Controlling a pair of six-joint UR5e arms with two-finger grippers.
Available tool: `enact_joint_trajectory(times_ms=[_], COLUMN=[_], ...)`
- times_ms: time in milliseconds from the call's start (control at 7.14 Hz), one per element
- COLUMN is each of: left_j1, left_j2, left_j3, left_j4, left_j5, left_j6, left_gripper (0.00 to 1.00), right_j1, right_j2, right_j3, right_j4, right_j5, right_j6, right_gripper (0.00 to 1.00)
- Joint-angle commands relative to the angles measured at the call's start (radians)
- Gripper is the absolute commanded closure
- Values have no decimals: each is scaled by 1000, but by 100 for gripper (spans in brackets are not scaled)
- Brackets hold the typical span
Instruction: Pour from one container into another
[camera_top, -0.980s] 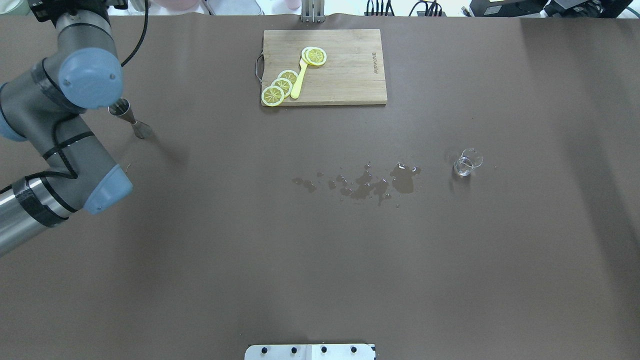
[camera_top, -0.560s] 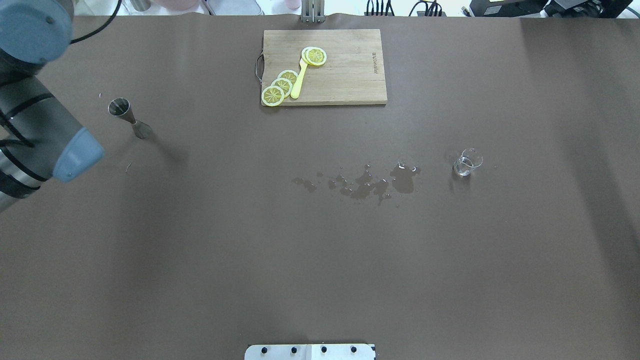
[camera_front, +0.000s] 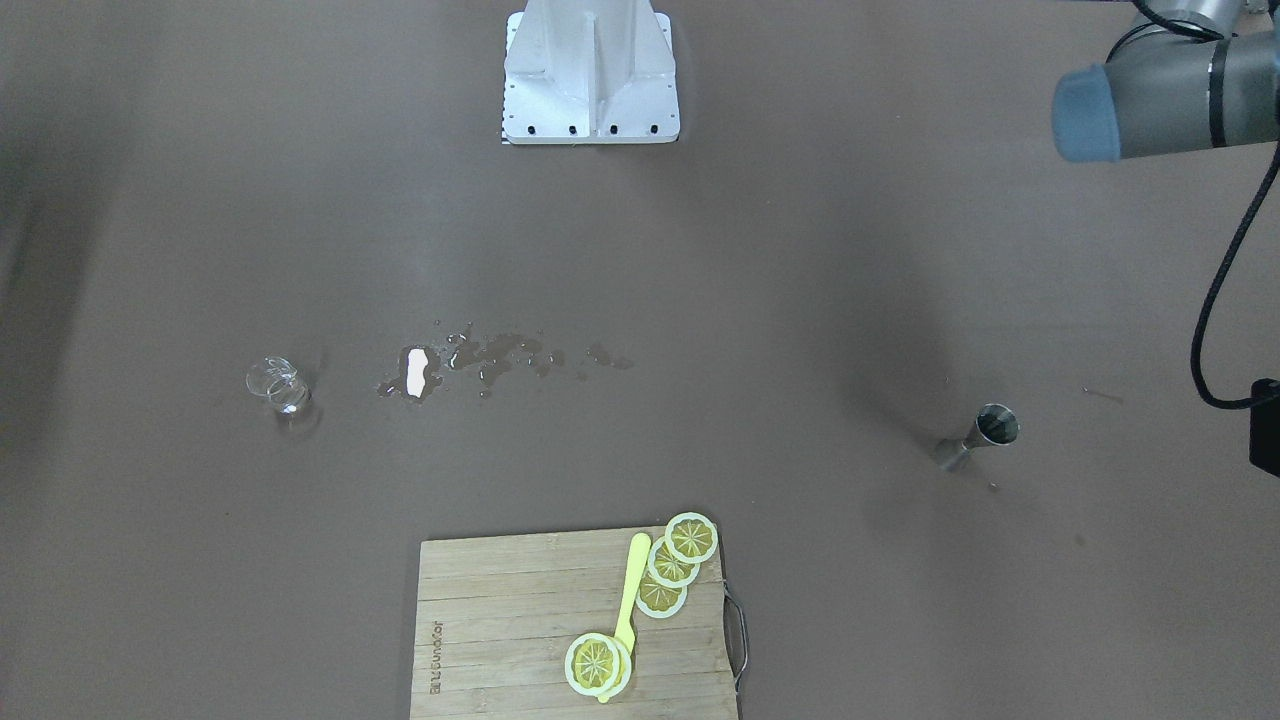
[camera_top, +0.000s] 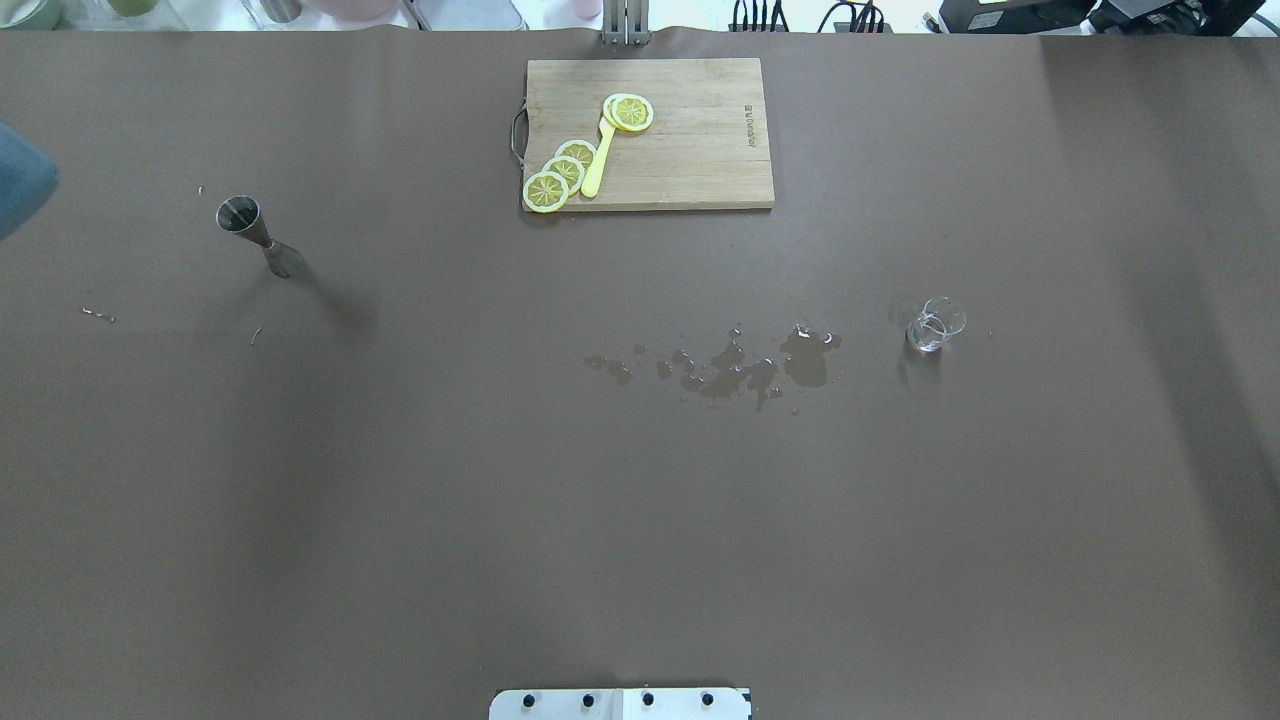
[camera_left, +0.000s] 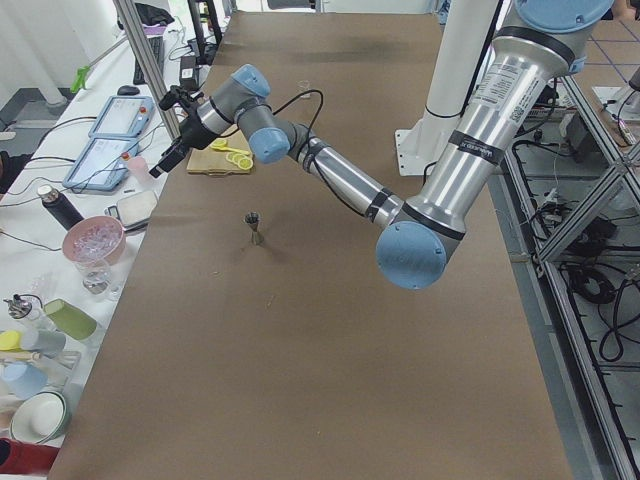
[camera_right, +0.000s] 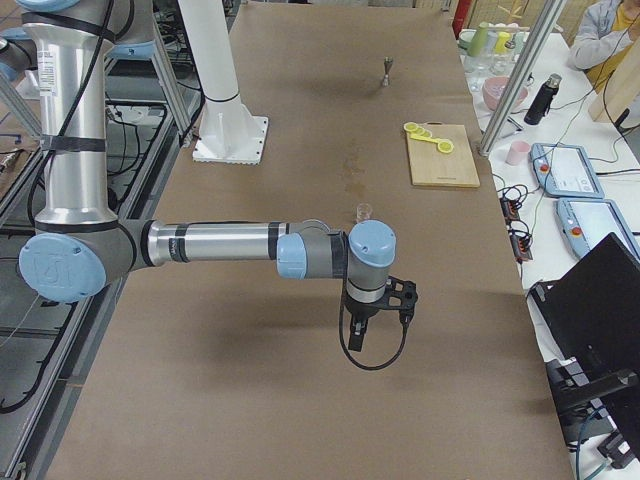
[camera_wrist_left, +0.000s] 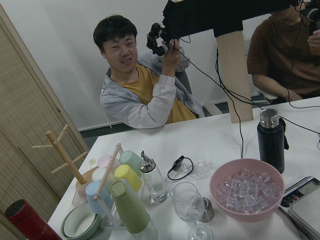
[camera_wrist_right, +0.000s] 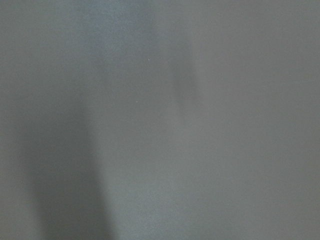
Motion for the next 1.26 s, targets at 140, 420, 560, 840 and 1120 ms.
enact_joint_trajectory(times_ms=[140,420,560,840,1120], left_j1=[-65,-104,-175,-315,-342], left_j2=[76,127,179,188,187], left_j3=[-1,-14,3,85,118], left_j4=[97,183,186,340,450], left_j5=[-363,-535,-651,-838,-838], left_j6=[119,117,119,386,497], left_gripper=[1,1,1,1,1], right_j1=[0,0,0,0,0], right_j2=[0,0,0,0,0], right_j3=[0,3,3,0,0], right_j4=[0,0,0,0,0], right_j5=[2,4,2,2,2], right_j6=[0,2,0,2,2], right_gripper=[0,0,0,0,0])
